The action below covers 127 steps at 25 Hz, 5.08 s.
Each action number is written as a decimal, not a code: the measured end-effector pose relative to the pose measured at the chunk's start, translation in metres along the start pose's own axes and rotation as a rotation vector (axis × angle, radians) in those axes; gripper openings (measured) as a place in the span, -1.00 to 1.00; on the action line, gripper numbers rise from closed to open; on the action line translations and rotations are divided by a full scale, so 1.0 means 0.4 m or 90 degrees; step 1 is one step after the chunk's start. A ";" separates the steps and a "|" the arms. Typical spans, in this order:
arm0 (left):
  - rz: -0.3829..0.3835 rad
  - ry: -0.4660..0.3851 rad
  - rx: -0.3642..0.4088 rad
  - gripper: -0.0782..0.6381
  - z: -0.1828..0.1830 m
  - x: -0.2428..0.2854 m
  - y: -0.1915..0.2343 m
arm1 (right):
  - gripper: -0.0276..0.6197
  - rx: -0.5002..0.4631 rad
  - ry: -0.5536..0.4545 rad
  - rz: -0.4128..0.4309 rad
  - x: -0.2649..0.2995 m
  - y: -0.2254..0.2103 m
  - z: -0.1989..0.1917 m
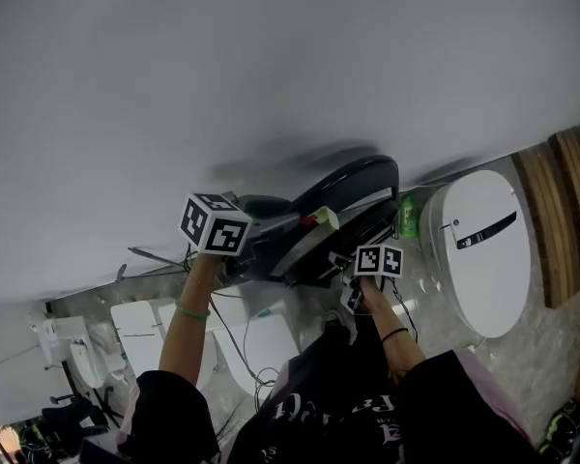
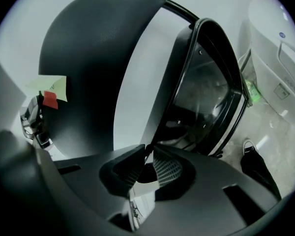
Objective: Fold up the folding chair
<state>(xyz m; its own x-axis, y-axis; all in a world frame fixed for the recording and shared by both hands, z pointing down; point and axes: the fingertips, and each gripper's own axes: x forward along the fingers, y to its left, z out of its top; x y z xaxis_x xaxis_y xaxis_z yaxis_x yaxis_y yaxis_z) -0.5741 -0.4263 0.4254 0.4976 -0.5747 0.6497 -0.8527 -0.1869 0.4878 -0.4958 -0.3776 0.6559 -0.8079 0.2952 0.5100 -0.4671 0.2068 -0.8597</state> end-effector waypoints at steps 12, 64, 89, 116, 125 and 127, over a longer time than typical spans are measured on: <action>0.046 0.004 0.044 -0.47 -0.005 0.011 0.024 | -0.73 -0.015 -0.004 0.042 0.009 -0.009 0.006; 0.105 -0.312 -0.095 -0.77 -0.462 -0.222 -0.457 | -0.75 -0.222 -0.200 0.094 -0.421 0.417 -0.475; 0.136 -0.307 -0.181 -0.77 -0.830 0.044 -1.134 | -0.77 -0.272 -0.178 0.027 -0.969 0.063 -0.966; 0.160 -0.311 -0.218 -0.77 -1.321 -0.165 -1.400 | -0.77 -0.336 -0.132 0.017 -0.839 0.133 -1.489; 0.091 -0.281 -0.181 -0.77 -1.522 -0.263 -1.492 | -0.77 -0.296 -0.219 -0.019 -0.854 0.147 -1.763; 0.072 -0.273 -0.173 -0.77 -1.552 -0.261 -1.522 | -0.77 -0.288 -0.240 -0.031 -0.876 0.134 -1.806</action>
<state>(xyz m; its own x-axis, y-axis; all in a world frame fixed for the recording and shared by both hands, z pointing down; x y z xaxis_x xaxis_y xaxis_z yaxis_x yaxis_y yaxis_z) -0.0083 0.2420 0.4224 0.2466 -0.8645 0.4380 -0.7972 0.0761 0.5989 0.0219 0.2040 0.4520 -0.8998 -0.0601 0.4321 -0.3748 0.6134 -0.6952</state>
